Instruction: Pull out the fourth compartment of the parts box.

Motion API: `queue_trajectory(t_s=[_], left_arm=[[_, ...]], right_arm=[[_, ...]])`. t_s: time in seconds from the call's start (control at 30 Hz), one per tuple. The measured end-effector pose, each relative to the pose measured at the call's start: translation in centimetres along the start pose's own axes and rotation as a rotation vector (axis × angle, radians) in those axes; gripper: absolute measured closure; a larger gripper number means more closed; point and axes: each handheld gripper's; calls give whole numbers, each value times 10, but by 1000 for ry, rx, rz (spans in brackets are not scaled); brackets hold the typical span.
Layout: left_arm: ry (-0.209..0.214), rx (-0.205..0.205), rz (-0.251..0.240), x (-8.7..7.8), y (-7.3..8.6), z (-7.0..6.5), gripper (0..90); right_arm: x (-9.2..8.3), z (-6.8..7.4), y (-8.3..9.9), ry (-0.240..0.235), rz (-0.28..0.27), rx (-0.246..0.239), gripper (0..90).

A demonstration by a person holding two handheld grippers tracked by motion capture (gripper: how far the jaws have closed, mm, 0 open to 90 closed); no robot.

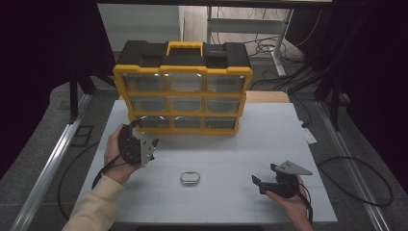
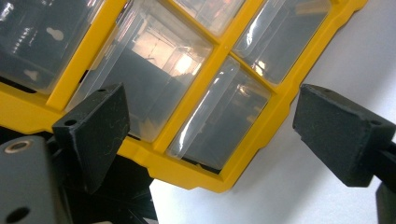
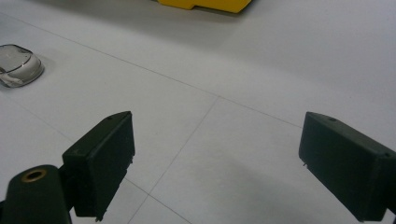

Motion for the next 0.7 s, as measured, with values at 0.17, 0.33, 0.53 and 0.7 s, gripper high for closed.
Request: queue_trajectory(t_s=[0.17,0.33,0.53,0.7], left_arm=[[-7,11,8,3,-2,1,113],[-14,15,13,7,-3,4,113],[-23,14,15,11,-5,6,114],[-24,19,22,14,-5,5,113]], right_arm=[[0,0,0,-1,3,-2,112],[0,0,0,1,3,-1,112],[0,0,0,1,4,-2,112],[0,0,0,2,2,0,112]])
Point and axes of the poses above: each handheld gripper's, and its own axes: x roughly forward along the jaws, y roughly out of its underside, z roughly to its left, and after that the axes turned 2 degrees about -y, right-handed
